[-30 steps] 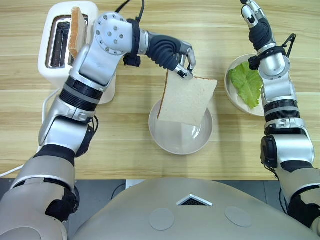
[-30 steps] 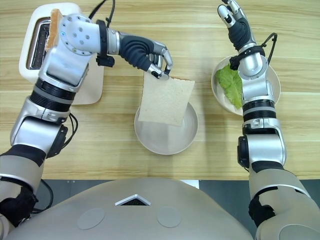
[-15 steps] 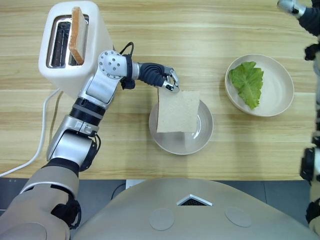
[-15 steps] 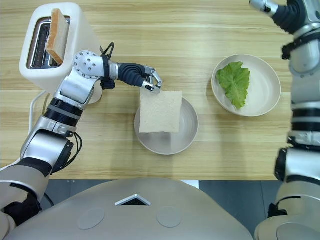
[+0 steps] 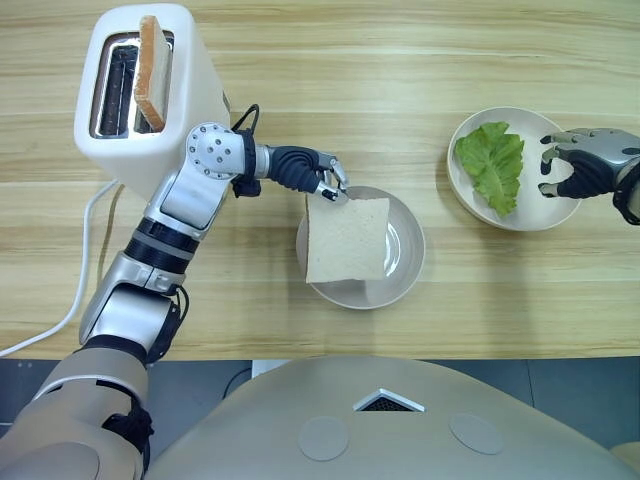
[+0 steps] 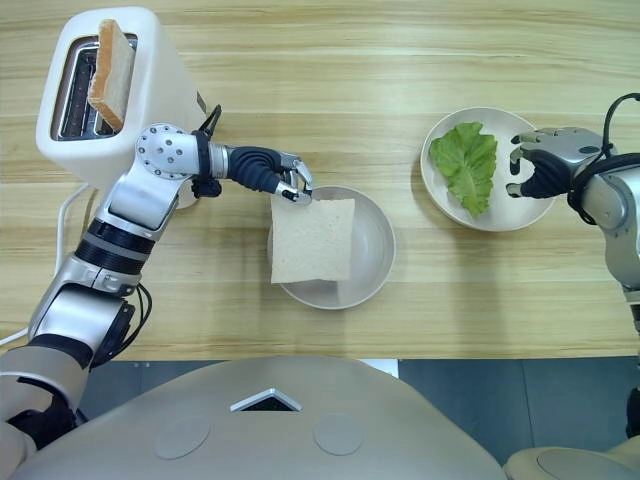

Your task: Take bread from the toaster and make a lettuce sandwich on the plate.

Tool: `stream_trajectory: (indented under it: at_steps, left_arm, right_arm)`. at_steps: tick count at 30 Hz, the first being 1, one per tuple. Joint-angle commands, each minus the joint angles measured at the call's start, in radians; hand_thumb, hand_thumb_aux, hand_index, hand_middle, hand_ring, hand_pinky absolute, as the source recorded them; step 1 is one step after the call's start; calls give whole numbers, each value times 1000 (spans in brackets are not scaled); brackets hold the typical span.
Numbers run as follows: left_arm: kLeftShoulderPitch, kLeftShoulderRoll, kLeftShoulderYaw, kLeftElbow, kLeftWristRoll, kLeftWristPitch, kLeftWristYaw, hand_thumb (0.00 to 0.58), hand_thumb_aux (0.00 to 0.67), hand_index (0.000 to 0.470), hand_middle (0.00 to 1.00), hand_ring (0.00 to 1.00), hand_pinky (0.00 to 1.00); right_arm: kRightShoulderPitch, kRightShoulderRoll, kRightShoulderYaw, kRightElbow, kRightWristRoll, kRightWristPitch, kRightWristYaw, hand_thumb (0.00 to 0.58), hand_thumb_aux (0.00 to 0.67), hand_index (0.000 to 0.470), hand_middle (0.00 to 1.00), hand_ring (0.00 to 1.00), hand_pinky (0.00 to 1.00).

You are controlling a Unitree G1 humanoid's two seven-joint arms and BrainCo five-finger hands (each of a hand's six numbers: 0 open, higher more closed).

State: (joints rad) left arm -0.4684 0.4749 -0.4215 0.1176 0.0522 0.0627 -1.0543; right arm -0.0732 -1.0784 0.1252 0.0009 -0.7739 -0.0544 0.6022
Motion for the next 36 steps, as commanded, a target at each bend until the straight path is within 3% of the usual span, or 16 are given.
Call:
stream_trajectory:
  at_steps: [1, 4, 8, 10, 11, 12, 13, 14, 21, 28, 29, 30, 31, 33, 36]
  left_arm:
    - [13, 12, -10, -14, 14, 16, -5, 580, 670, 470, 1000, 1000, 1000]
    - [23, 19, -10, -23, 15, 22, -5, 580, 670, 470, 1000, 1000, 1000]
    - [31, 27, -6, -33, 16, 28, -4, 580, 670, 470, 1000, 1000, 1000]
    - [32, 26, -7, -35, 16, 29, -3, 580, 670, 470, 1000, 1000, 1000]
    - [31, 25, -8, -36, 17, 29, -3, 580, 670, 470, 1000, 1000, 1000]
    - [30, 22, -10, -36, 17, 28, -2, 580, 670, 470, 1000, 1000, 1000]
    - [28, 19, -12, -36, 17, 28, -3, 580, 670, 470, 1000, 1000, 1000]
    - [25, 15, -16, -35, 20, 25, 0, 580, 670, 470, 1000, 1000, 1000]
    - [14, -6, -38, -31, 33, 20, 2, 580, 670, 470, 1000, 1000, 1000]
    - [1, -14, -57, -29, 64, 7, 12, 580, 670, 470, 1000, 1000, 1000]
    - [0, -13, -58, -28, 75, -2, 21, 576, 615, 431, 961, 961, 961]
    - [-2, -7, -60, -30, 93, -9, 30, 422, 321, 225, 580, 580, 580]
    - [-4, 0, -61, -32, 109, -15, 36, 0, 0, 0, 0, 0, 0]
    - [-7, 15, -62, -44, 135, -31, 38, 0, 0, 0, 0, 0, 0]
    - [-16, 33, -61, -56, 175, -50, 50, 0, 0, 0, 0, 0, 0]
  right_arm:
    - [-40, 48, 46, 50, -49, 13, -36, 528, 470, 330, 0, 0, 0]
    - [-74, 78, 75, 87, -81, 17, -76, 528, 470, 330, 0, 0, 0]
    - [-118, 91, 79, 130, -100, 17, -131, 449, 352, 247, 0, 0, 0]
    - [-147, 90, 83, 149, -119, 13, -171, 220, 142, 100, 0, 0, 0]
    - [-163, 90, 86, 158, -134, 11, -197, 371, 268, 188, 0, 0, 0]
    - [-178, 91, 89, 165, -146, 10, -216, 417, 315, 221, 0, 0, 0]
    - [-190, 90, 95, 171, -163, 11, -233, 410, 307, 216, 0, 0, 0]
    - [-205, 91, 105, 182, -184, 11, -252, 337, 236, 166, 0, 0, 0]
    - [-284, 108, 193, 268, -316, 5, -341, 436, 336, 236, 0, 0, 0]
    - [-333, 156, 283, 362, -375, -13, -393, 438, 339, 238, 0, 0, 0]
    - [-335, 162, 290, 369, -375, -17, -394, 438, 339, 238, 0, 0, 0]
    - [-340, 167, 297, 377, -374, -22, -396, 436, 336, 236, 0, 0, 0]
    - [-343, 170, 302, 385, -369, -27, -395, 429, 328, 230, 0, 0, 0]
    - [-347, 175, 310, 395, -363, -36, -396, 363, 260, 182, 0, 0, 0]
    - [-347, 176, 320, 404, -368, -43, -396, 334, 234, 164, 0, 0, 0]
